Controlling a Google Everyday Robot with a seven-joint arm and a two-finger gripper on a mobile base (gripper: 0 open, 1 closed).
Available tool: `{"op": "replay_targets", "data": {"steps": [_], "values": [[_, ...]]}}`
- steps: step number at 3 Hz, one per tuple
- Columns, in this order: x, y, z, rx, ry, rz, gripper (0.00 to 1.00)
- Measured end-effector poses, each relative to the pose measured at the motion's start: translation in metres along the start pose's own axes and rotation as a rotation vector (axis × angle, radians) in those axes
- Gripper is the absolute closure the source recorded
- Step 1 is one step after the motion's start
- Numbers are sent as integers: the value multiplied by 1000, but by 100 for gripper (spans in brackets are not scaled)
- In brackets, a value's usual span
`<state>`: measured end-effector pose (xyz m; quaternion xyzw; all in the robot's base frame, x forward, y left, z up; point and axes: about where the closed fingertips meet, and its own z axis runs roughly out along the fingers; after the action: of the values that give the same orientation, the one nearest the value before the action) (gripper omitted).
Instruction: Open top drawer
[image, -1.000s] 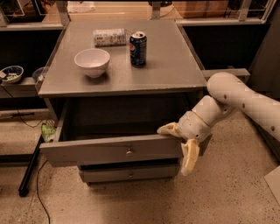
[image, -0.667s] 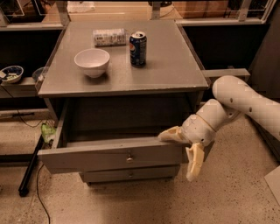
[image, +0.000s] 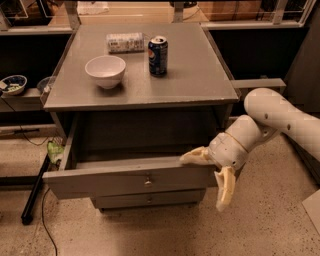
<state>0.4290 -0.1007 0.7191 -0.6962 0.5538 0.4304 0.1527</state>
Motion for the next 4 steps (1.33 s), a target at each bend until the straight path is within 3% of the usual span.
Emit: {"op": "replay_targets", "data": {"steps": [2,4], "values": [[-10,-15,-11,136,141,28,0],[-4,-25,-11,134,133,40,0]]}}
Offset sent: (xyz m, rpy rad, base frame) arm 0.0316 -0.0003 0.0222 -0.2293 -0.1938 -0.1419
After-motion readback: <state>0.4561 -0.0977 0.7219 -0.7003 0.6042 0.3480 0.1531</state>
